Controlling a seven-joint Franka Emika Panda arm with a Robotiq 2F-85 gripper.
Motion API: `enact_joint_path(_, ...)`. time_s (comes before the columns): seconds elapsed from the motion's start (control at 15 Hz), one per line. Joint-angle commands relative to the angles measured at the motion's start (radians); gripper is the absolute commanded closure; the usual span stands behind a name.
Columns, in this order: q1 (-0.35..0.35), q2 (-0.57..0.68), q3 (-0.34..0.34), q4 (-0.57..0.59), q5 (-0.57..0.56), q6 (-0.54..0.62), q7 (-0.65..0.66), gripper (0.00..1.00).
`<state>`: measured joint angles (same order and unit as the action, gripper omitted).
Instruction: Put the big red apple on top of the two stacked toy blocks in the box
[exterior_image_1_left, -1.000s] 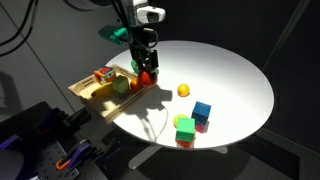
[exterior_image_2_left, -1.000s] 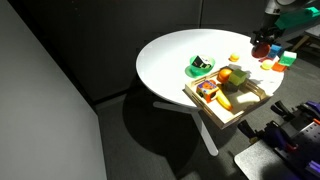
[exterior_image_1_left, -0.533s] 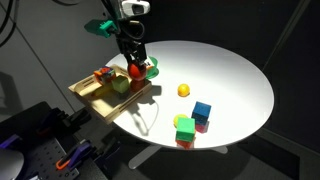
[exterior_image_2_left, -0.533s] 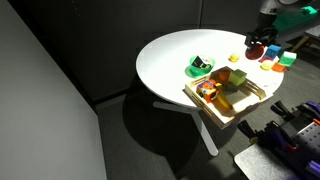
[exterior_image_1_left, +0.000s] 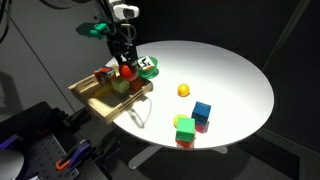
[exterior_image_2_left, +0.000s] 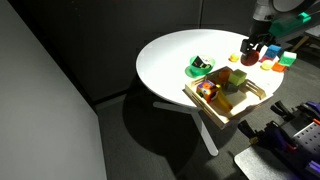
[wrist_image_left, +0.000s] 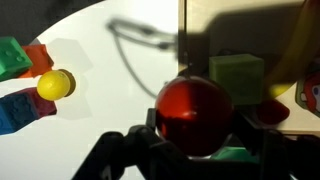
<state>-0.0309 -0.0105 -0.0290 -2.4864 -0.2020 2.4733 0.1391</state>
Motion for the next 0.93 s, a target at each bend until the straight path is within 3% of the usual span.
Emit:
enact_joint_path(0.0,0.013,-0.023,0.012,-0.021,0.026,-0.002,-0.066,0.47)
enact_joint_path(0.87,0.042,-0.007,0.043,-0.040,-0.001,-0.007,-0.068,0.47)
